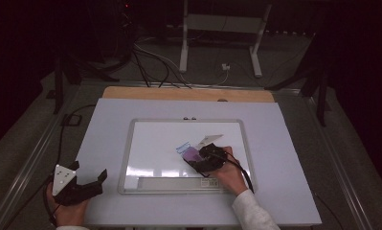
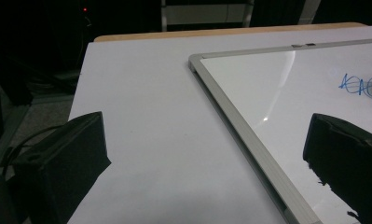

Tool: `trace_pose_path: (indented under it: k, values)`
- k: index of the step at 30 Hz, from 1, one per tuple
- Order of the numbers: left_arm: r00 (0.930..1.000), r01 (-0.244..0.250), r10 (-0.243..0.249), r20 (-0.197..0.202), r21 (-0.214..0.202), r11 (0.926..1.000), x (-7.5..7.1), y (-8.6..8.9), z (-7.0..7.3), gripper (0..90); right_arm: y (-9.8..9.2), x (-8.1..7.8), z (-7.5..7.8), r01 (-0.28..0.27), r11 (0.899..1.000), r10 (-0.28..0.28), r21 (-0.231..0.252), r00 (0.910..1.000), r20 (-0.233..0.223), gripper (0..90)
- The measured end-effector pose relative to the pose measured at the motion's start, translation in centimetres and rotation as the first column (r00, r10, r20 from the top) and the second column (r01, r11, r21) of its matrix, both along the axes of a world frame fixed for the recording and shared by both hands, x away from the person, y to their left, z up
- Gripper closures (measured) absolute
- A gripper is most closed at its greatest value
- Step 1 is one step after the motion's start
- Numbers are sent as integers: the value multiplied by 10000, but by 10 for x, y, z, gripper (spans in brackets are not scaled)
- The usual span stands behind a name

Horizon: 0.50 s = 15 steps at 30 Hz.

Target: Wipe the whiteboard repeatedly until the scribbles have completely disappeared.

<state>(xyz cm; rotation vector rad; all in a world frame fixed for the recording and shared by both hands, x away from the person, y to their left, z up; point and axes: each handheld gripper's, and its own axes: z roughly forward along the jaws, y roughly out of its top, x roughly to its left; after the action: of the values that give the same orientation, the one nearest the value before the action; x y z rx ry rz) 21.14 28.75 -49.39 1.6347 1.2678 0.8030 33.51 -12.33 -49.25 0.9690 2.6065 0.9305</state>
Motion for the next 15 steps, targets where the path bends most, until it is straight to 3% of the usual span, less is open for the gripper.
trace_pose_path:
  k: [4,9,12,15]
  values:
    - [10000,-35,35,13,-28,10000,0,1,0,6,-1,2,1,75,10000,-76,-51,9999,-120,415]
    - [10000,-25,25,24,-21,10000,0,1,0,6,-10,10,0,1018,9947,-1018,-115,9948,-19,415]
    - [10000,-15,15,-11,-16,10000,0,0,0,6,-9,10,0,1021,9947,-1022,-68,9948,-36,415]
    - [10000,12,-12,-1,17,10000,0,0,0,6,-3,5,0,503,9987,-502,25,9987,-124,415]
